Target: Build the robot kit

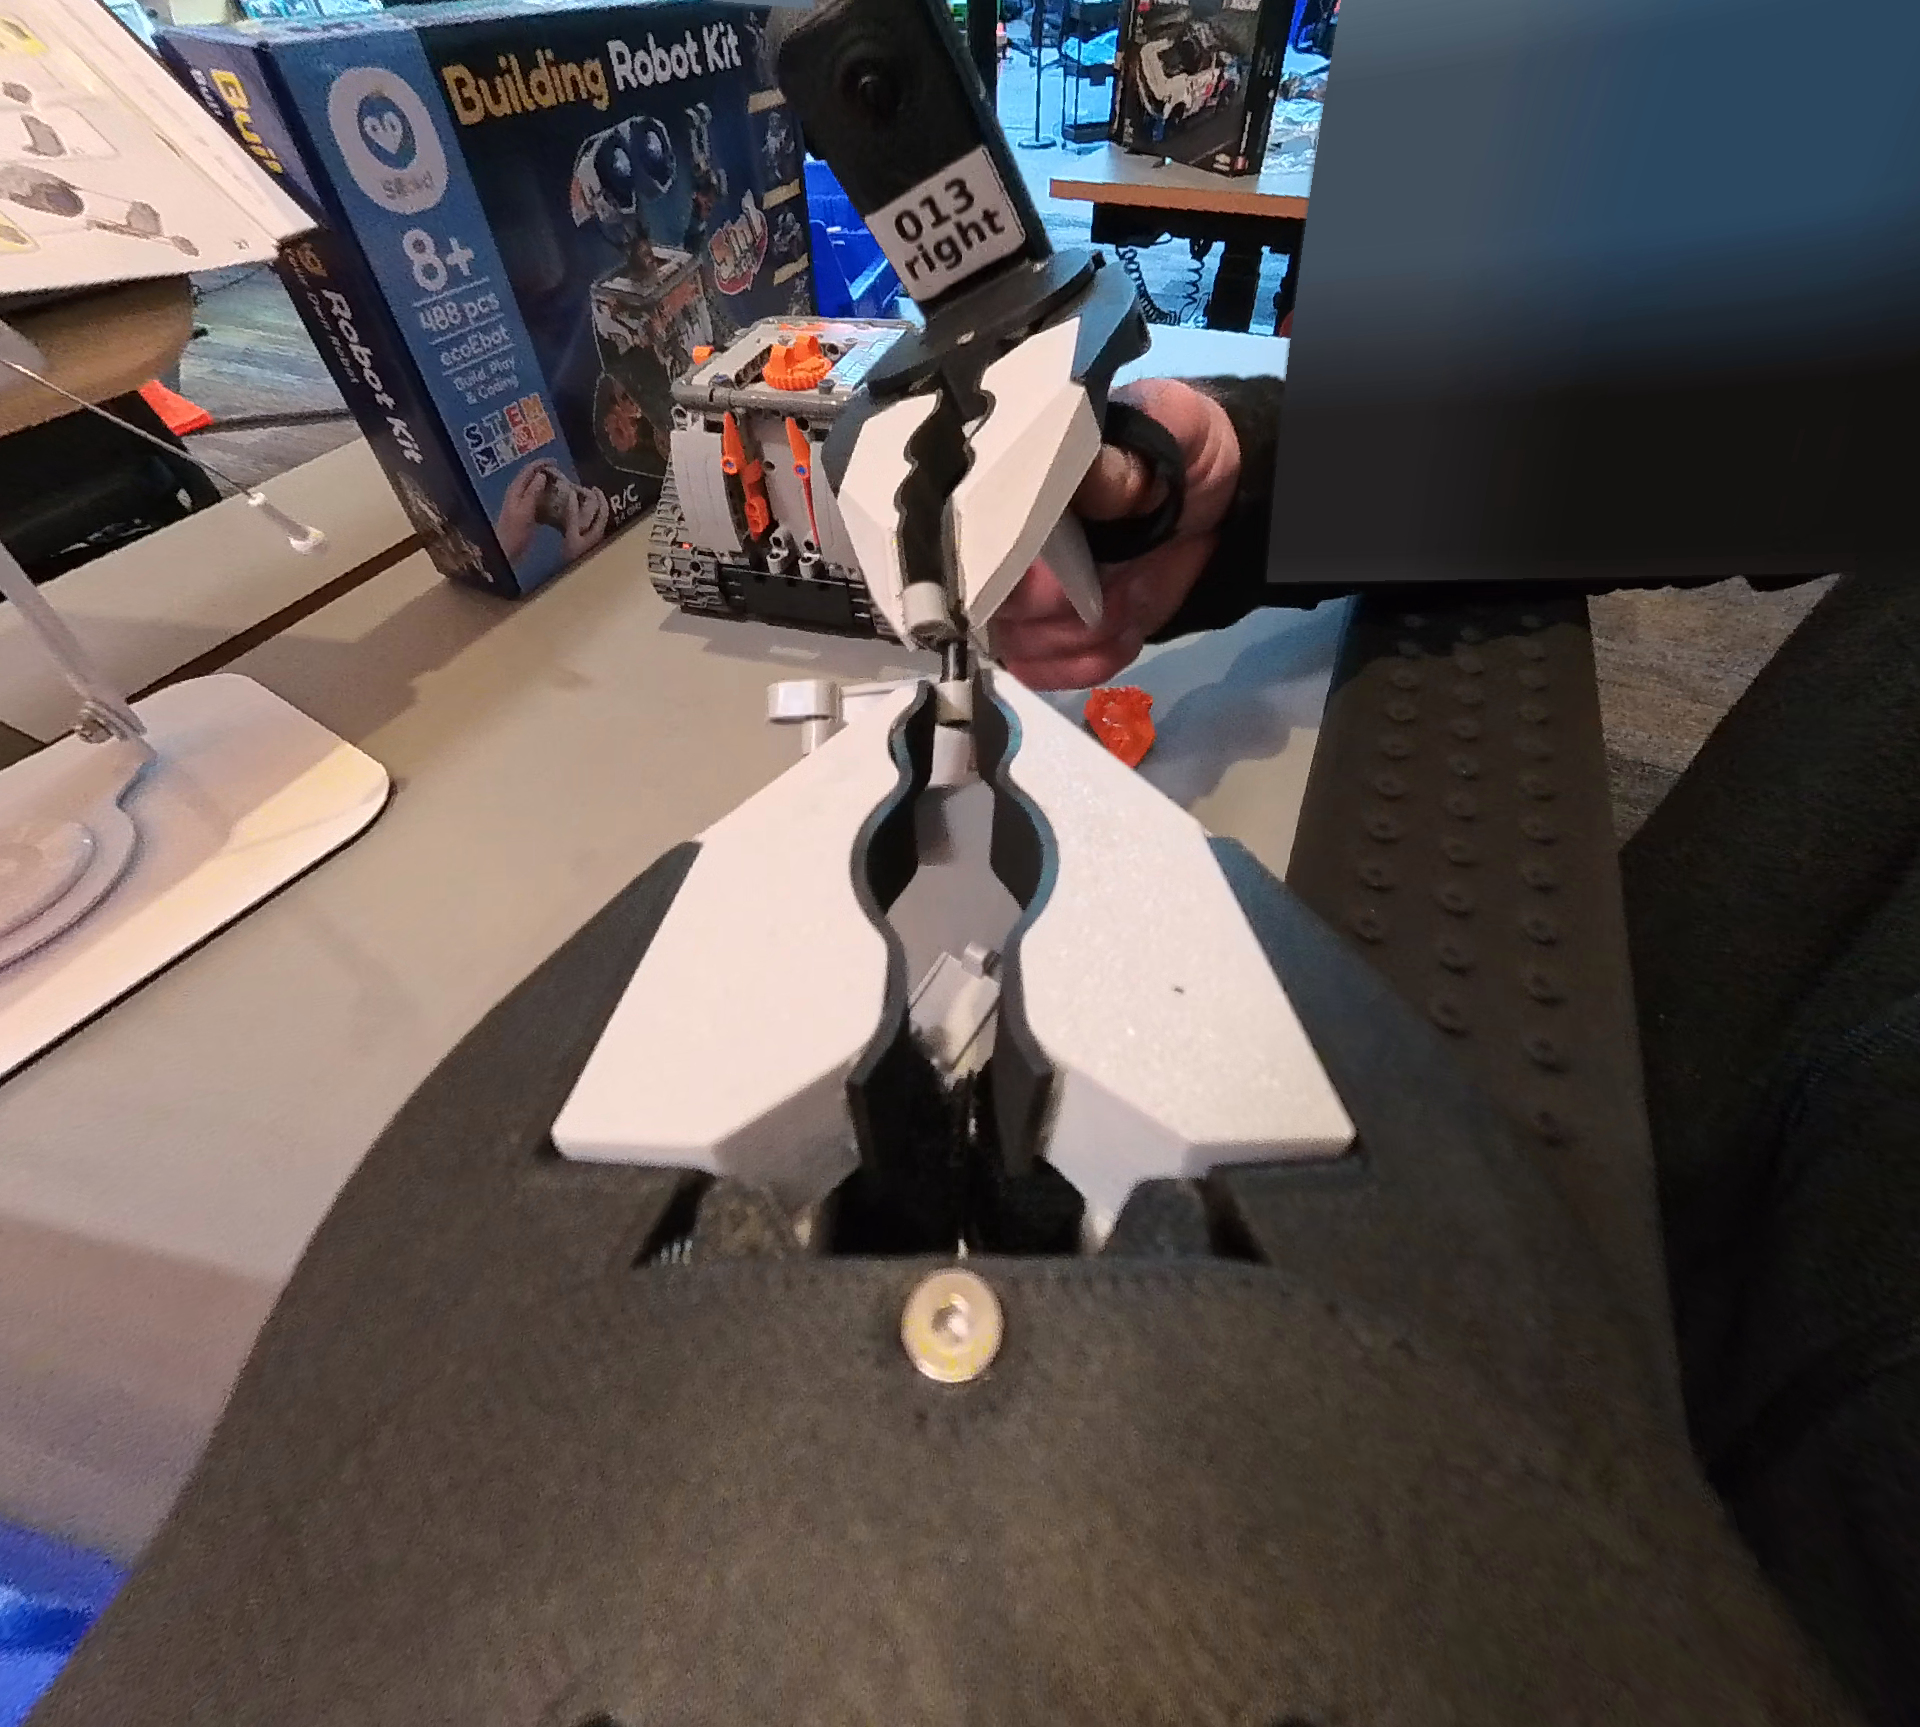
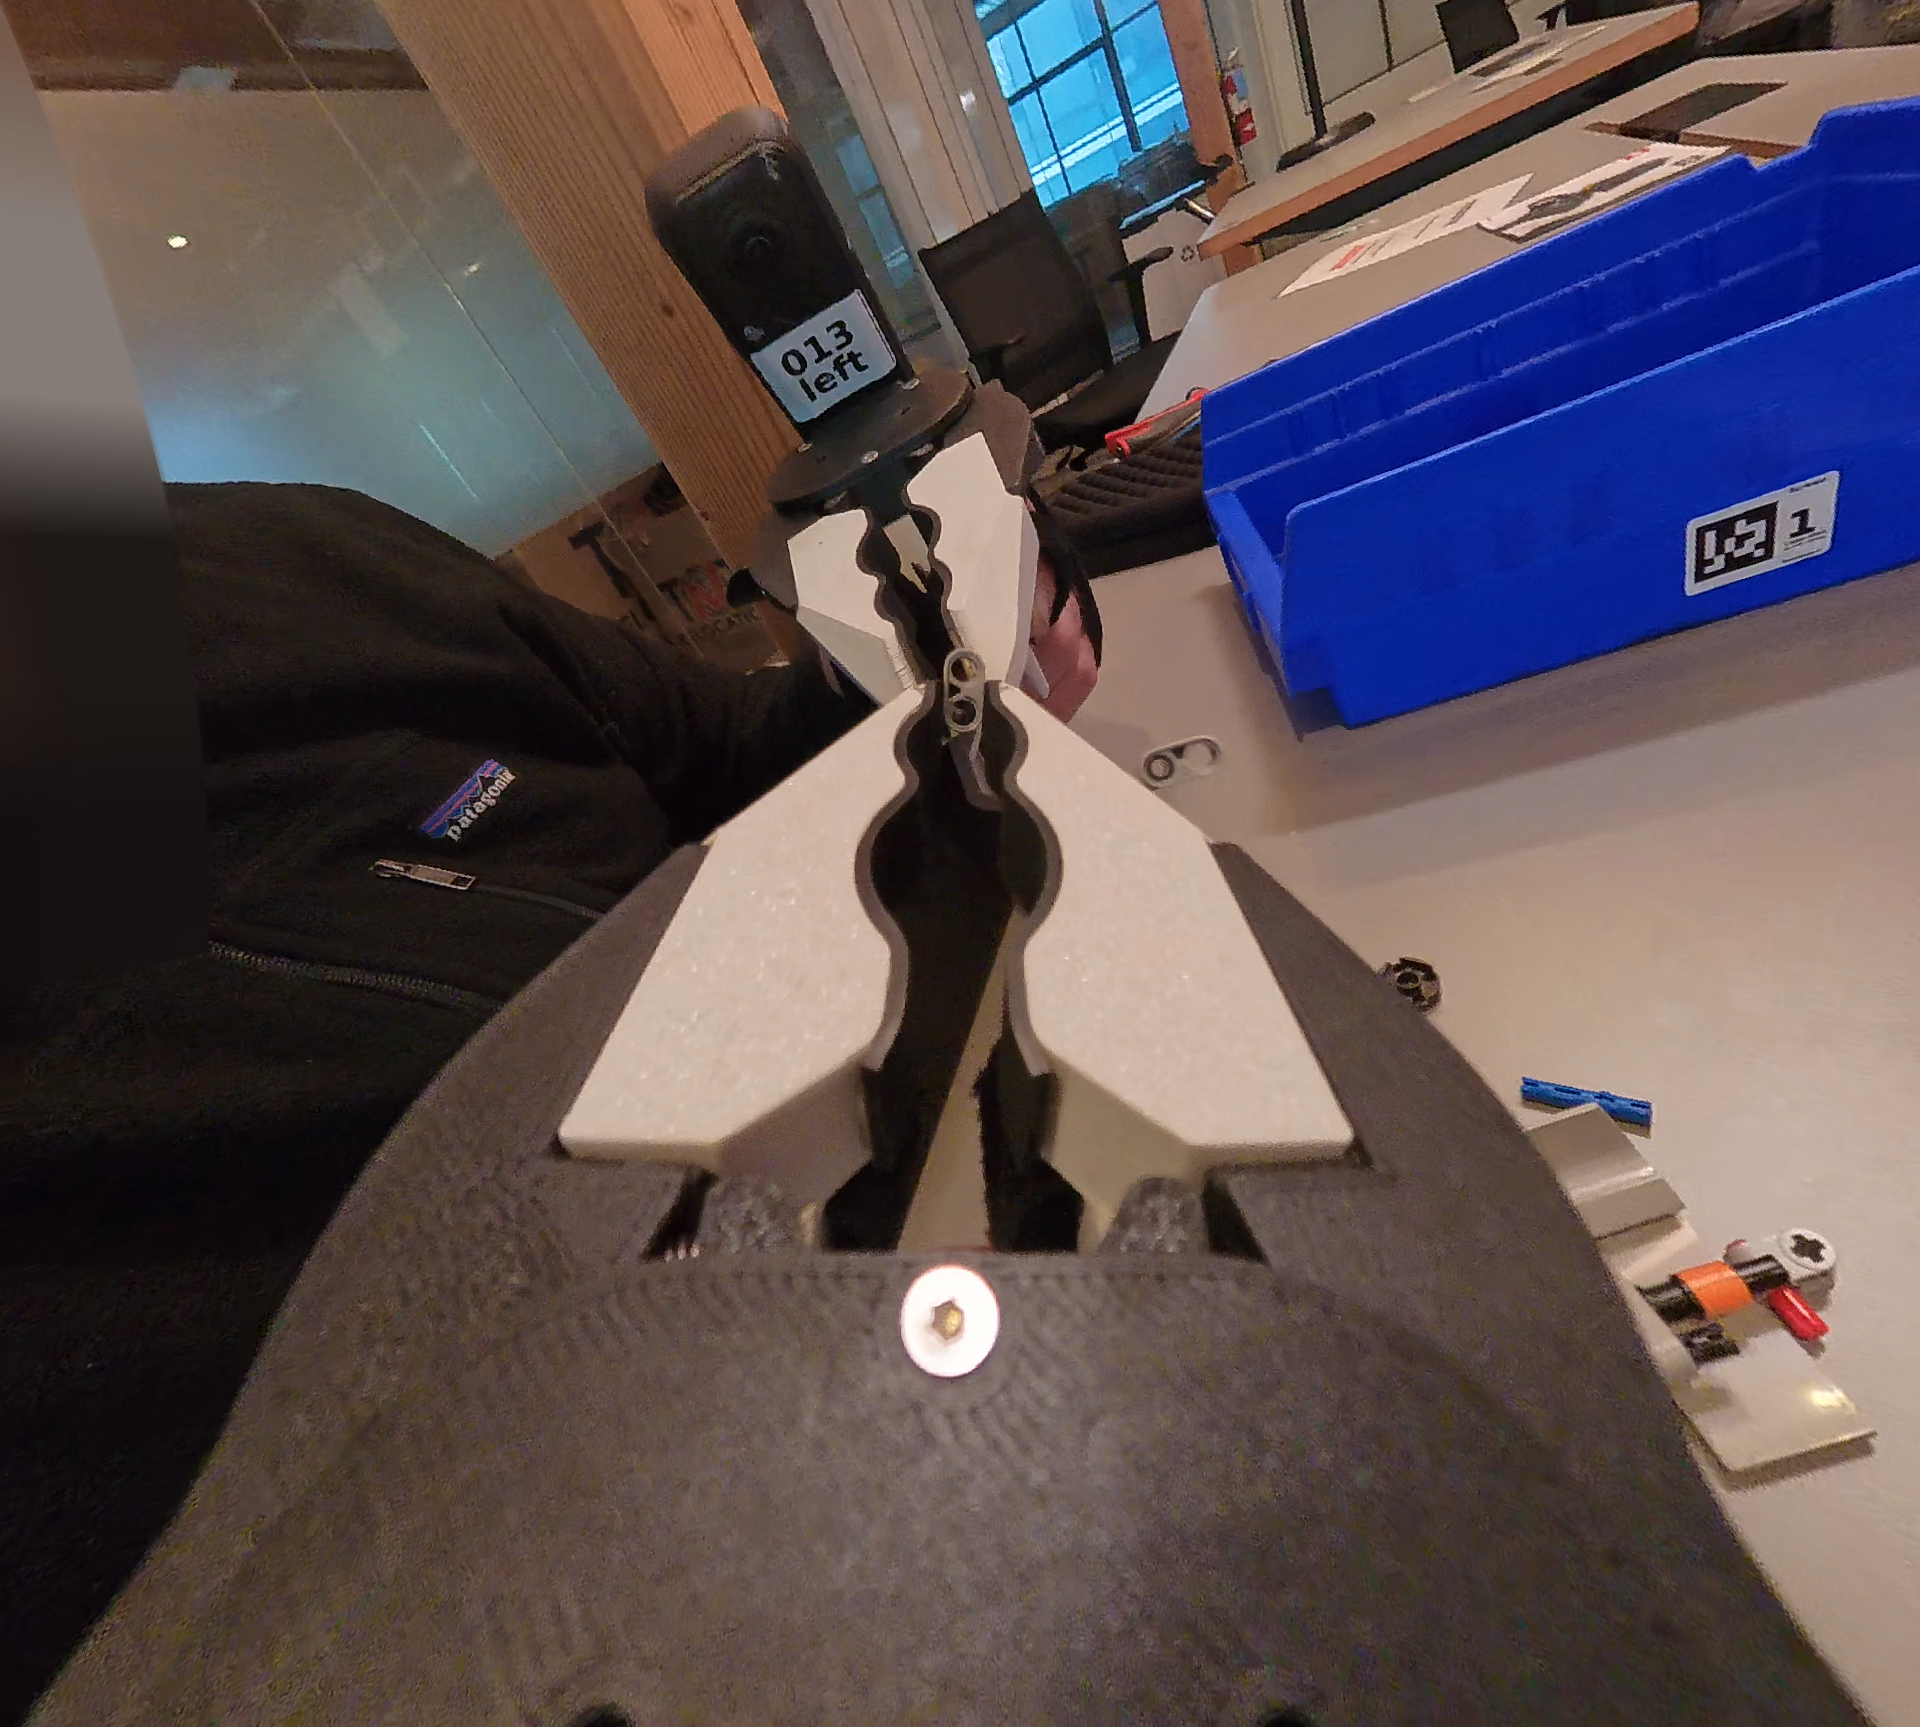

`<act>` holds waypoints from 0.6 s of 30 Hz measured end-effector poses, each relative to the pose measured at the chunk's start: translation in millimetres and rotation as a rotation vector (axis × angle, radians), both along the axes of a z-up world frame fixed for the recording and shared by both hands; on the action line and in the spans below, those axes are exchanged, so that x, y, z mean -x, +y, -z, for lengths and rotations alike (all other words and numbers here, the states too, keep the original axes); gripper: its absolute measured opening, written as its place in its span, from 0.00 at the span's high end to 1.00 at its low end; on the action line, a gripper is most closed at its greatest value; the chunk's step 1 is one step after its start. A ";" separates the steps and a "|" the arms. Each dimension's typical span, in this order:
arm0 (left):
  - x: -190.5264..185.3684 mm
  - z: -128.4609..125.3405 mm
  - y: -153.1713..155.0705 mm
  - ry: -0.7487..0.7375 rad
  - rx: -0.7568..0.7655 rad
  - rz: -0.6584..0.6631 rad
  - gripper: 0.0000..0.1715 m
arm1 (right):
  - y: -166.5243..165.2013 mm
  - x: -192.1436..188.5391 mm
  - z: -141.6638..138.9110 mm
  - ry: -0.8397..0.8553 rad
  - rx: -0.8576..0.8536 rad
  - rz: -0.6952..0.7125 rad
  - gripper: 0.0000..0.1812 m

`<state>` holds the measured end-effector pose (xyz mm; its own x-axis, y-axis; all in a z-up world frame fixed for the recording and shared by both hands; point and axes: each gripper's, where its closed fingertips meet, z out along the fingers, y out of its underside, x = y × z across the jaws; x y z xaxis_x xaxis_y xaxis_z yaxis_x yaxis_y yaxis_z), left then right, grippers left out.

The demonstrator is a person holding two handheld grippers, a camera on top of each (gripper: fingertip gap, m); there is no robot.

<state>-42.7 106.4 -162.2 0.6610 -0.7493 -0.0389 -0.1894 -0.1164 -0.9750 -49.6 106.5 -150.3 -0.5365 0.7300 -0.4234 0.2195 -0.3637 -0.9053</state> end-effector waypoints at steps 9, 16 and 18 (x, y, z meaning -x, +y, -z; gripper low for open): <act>-1.6 -6.1 1.9 -0.031 -0.023 -0.017 0.98 | 0.4 -1.4 -6.5 0.047 0.058 -0.007 0.98; -2.5 -3.8 2.0 0.027 -0.049 -0.038 0.98 | -2.3 0.2 -6.1 0.061 -0.045 0.036 0.98; -3.0 -2.4 1.3 0.056 -0.057 -0.041 0.98 | -3.1 0.2 -4.2 0.042 -0.106 0.048 0.98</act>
<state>-39.6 107.7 -159.8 0.6870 -0.7169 -0.1188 -0.2400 -0.0696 -0.9683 -49.8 103.3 -146.0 -0.5157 0.7947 -0.3200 0.1648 -0.2745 -0.9473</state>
